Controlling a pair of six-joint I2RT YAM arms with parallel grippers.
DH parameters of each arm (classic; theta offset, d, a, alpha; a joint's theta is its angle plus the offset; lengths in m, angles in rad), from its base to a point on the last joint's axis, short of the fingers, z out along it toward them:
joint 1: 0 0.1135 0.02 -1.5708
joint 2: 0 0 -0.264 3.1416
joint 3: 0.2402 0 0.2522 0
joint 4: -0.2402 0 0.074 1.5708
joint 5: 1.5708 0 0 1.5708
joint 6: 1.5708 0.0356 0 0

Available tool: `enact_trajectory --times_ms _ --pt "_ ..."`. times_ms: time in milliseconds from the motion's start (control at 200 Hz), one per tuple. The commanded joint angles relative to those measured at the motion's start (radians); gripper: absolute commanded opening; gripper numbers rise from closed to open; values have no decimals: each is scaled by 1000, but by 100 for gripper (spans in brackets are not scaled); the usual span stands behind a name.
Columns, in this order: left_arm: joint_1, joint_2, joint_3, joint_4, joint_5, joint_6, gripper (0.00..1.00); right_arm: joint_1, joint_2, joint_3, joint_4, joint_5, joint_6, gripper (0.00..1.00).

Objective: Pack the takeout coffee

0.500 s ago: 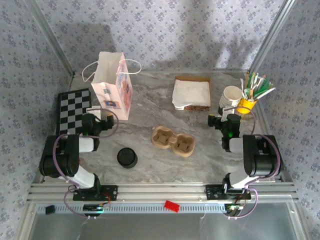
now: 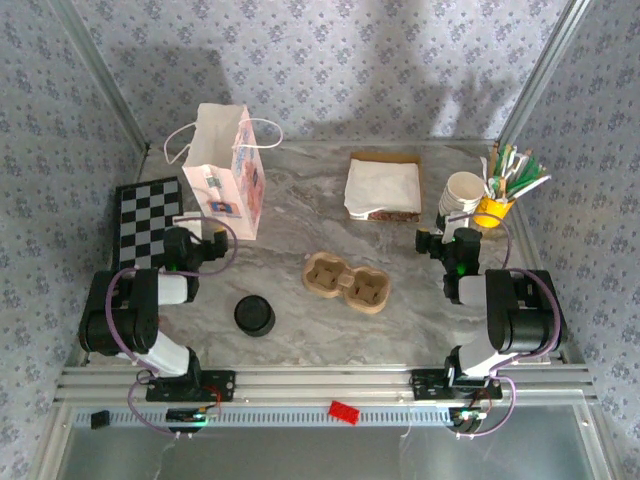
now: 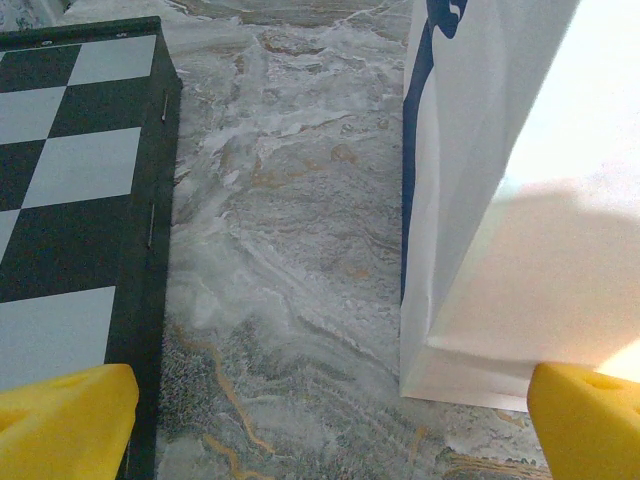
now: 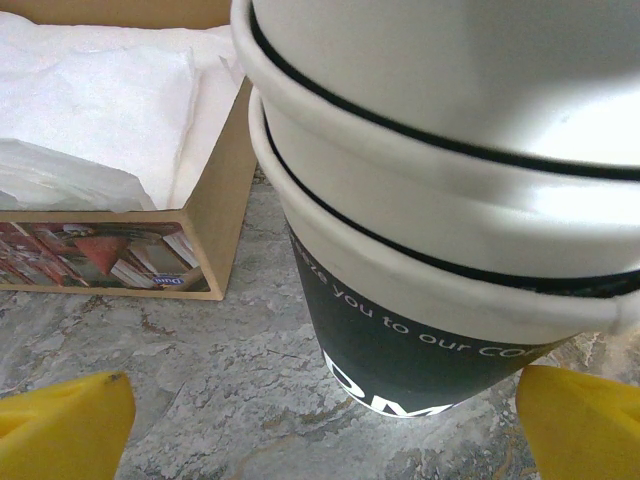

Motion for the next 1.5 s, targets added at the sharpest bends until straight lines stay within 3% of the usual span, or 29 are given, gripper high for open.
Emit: enact_trajectory --times_ms 0,485,695,805,1284,1424,1494 --pt "7 9 23 42 15 -13 100 -6 10 21 24 3 -13 100" --pt "7 -6 24 30 18 -11 100 -5 5 12 39 0 -15 100" --pt "7 -114 -35 43 -8 -25 100 19 -55 -57 115 31 -35 100" --pt "7 -201 -39 -36 -30 -41 100 28 -116 -82 105 39 -43 100" --pt "7 -637 -74 -425 -32 -216 100 28 -570 -61 -493 55 107 100" --pt "7 -757 -8 -648 -128 -419 100 17 -711 33 -802 121 278 99" --pt "9 -786 22 -719 -116 -479 100 -7 -771 52 -876 62 298 100"
